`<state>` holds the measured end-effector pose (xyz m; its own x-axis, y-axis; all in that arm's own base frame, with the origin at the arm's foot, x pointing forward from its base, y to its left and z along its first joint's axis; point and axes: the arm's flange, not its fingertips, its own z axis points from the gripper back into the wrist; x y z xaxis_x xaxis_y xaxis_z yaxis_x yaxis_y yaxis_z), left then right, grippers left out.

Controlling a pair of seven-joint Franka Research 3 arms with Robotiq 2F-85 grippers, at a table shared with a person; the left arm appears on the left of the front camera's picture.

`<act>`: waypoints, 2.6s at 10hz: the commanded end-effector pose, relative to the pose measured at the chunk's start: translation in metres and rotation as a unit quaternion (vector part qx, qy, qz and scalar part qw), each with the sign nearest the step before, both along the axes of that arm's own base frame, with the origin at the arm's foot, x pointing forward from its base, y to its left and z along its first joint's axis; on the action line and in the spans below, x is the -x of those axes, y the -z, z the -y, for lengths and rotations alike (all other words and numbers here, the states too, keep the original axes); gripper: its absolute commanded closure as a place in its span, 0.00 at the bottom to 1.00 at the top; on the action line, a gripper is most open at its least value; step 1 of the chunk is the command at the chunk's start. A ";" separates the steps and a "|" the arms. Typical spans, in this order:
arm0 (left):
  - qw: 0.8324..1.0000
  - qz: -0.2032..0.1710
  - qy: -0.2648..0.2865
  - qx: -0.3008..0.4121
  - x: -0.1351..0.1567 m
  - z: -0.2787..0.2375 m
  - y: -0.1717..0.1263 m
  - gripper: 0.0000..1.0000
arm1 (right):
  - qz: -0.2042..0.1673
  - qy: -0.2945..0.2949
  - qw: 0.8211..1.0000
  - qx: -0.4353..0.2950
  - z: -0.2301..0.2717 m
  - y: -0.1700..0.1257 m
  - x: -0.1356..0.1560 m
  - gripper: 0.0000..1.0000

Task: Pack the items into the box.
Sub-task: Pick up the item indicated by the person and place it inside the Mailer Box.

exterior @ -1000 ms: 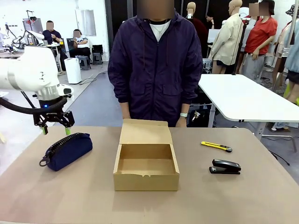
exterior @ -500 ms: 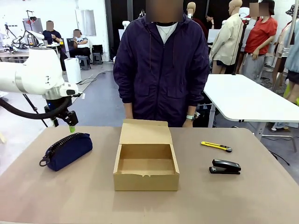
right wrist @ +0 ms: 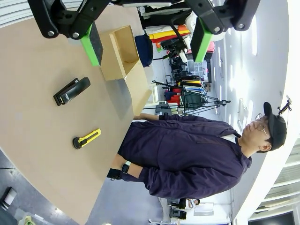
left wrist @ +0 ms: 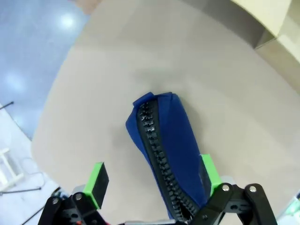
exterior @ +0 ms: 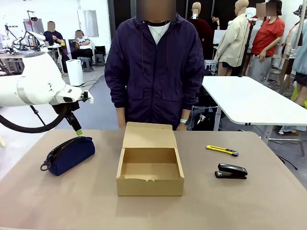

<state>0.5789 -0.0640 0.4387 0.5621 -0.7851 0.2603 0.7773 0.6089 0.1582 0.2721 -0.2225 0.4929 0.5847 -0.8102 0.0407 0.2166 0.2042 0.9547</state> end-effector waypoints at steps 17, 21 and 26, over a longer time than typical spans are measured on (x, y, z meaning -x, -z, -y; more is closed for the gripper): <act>0.985 -0.152 -0.076 -0.005 -0.015 -0.018 0.108 1.00 | 0.015 0.001 1.000 -0.003 0.001 -0.001 -0.003 0.00; 0.985 -0.157 -0.077 -0.008 -0.014 -0.020 0.108 1.00 | 0.015 0.001 1.000 -0.003 0.001 -0.001 -0.003 0.00; 0.984 -0.157 -0.079 -0.015 -0.014 -0.023 0.105 1.00 | 0.015 0.001 1.000 -0.003 0.001 -0.001 -0.003 0.00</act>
